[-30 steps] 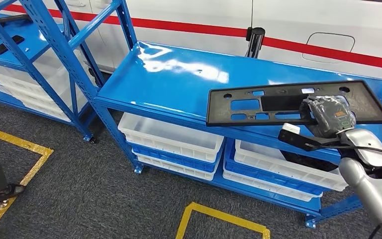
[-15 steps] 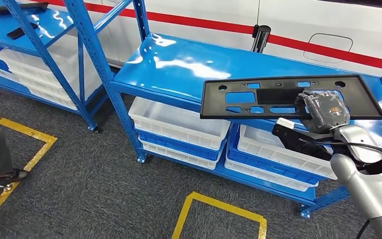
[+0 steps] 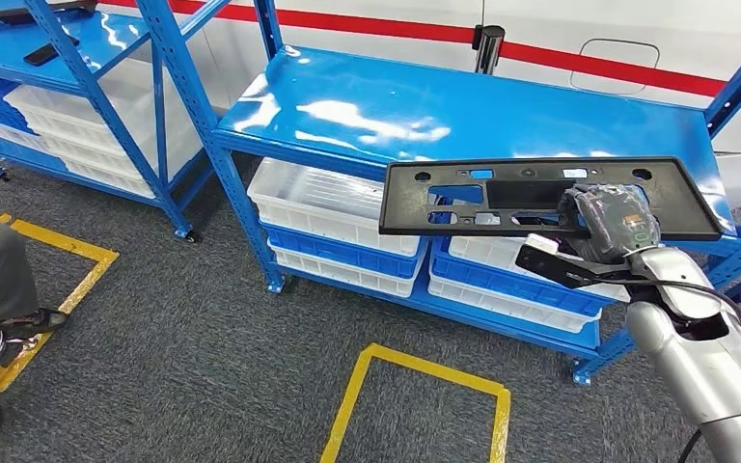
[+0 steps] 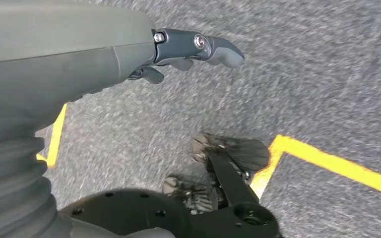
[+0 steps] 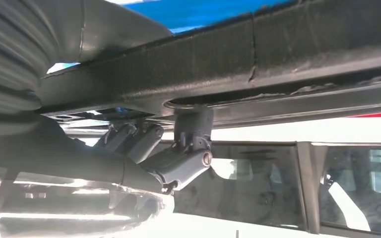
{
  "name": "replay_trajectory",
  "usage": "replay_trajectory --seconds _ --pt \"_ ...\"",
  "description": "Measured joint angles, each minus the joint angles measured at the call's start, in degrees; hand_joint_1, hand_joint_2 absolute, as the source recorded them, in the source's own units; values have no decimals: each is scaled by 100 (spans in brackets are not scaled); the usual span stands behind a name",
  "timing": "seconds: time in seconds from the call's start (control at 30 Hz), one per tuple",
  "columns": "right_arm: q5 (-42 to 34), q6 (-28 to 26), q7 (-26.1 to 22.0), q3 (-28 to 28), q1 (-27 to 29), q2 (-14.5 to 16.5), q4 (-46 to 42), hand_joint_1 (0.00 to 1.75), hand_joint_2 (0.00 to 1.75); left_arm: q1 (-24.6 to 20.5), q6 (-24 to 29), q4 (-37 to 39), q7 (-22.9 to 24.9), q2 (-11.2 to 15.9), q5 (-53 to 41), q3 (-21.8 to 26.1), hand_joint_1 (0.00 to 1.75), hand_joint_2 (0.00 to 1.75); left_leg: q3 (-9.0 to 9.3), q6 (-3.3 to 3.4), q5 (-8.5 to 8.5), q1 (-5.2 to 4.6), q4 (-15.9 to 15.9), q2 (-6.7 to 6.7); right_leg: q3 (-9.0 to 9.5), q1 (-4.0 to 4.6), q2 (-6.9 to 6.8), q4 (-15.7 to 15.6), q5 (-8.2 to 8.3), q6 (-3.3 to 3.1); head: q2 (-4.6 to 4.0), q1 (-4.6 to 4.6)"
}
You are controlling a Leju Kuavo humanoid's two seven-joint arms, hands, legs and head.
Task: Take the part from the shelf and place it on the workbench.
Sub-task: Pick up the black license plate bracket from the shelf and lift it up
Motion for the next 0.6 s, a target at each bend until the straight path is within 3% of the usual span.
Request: replay_trajectory --seconds 0.03,0.07,0.13,0.2,0.27,0.3,0.37,0.43,0.53,0.57,0.6 --pt "5 -2 -3 -10 19 10 -1 175 175 3 -1 1 -2 -1 -2 0 0 175 -63 -23 -228 20 372 0 -76 8 -1 6 65 -7 0 -5" --pt "7 -3 -4 -23 44 20 -1 175 175 4 -3 1 -5 -2 -5 0 0 175 -80 -33 -334 38 669 0 -154 15 -1 12 123 -2 0 -6" --pt "7 -7 -12 -63 122 39 -9 175 175 3 -14 1 -13 -3 -21 0 0 175 139 -24 -196 59 739 0 -289 23 -1 23 223 22 0 -7" --pt "11 -10 -37 -135 226 49 -52 175 175 -1 -31 1 -22 -3 -50 0 0 175 712 16 -27 64 68 -10 -386 26 0 26 310 63 0 -7" --pt "20 -16 -60 -225 296 54 -121 175 175 -7 -42 0 -33 -3 -71 0 0 175 1165 65 -56 28 -592 -34 -433 28 -3 10 397 137 0 3" --pt "22 -25 -67 -259 312 58 -151 175 175 -9 -44 0 -36 -3 -74 0 0 175 1239 91 -96 -1 -744 -43 -445 22 -5 -8 443 184 0 1" --pt "28 -42 -74 -307 343 66 -189 175 175 -6 -44 1 -39 -3 -79 0 0 175 1212 169 6 -34 -818 -36 -473 20 -4 -42 522 271 0 2" --pt "70 -46 -78 -351 398 61 -210 175 175 -11 -44 0 -39 -7 -95 0 0 175 1143 266 142 -29 -892 -4 -584 39 8 104 368 262 0 15" --pt "310 -48 -56 -425 520 48 -287 175 175 -15 -44 0 -49 -9 -143 0 0 175 950 357 299 -56 -925 12 -909 55 20 1064 -292 128 0 51" --pt "419 -48 -40 -453 583 38 -330 175 175 -13 -44 1 -59 -9 -157 0 0 175 879 359 343 -69 -925 9 -980 62 22 1407 -404 133 0 55" --pt "511 -46 -26 -480 648 24 -375 175 175 -11 -45 1 -69 -10 -172 0 0 175 812 358 393 -78 -922 8 -981 71 24 1604 -409 167 0 55"
